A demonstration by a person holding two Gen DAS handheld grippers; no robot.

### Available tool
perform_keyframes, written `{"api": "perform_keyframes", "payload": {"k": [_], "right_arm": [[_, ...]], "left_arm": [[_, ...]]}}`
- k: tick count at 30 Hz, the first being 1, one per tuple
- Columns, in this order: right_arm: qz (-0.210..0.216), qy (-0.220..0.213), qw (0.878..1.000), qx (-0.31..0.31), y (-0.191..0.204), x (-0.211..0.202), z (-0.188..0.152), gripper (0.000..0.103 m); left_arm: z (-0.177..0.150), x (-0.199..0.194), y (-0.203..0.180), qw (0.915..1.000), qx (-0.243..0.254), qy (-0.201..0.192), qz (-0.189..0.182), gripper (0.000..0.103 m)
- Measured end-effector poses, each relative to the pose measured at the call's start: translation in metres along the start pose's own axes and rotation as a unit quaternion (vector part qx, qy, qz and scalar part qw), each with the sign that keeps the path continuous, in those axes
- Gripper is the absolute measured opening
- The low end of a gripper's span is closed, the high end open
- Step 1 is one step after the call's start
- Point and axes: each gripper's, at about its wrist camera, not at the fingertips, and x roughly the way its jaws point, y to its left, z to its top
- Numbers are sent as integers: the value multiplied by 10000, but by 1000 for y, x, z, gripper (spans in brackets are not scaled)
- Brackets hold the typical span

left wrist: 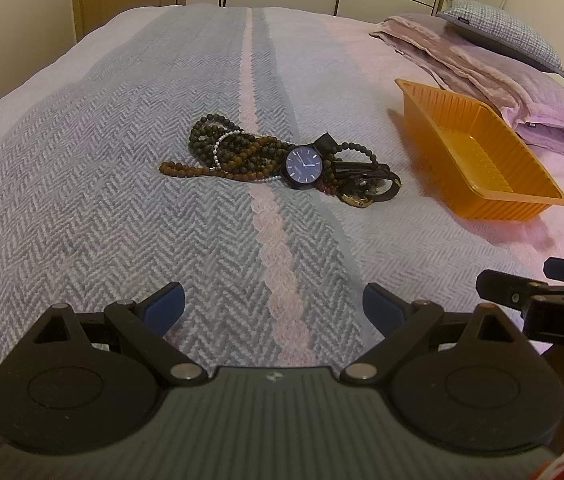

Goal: Organize jewelry
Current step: 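Grasp the orange tray rim with the right gripper and tilt it up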

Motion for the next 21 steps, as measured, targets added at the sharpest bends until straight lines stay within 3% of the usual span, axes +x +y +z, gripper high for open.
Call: {"api": "perform_keyframes", "payload": {"k": [12,16,21], "right_arm": [[-51,-40,9999,108,-6,2,6,100],[-102,-461,9981,395,-23,-10,16,100],[-542,-1062,9903,716,-66,-22,41,100]], "left_arm": [[7,7,0,10000,-4,-19,-85,95],[16,10,6,9996,-149,-74,-212,95],[32,15,15,9977,-457,-242,-446,95]]}}
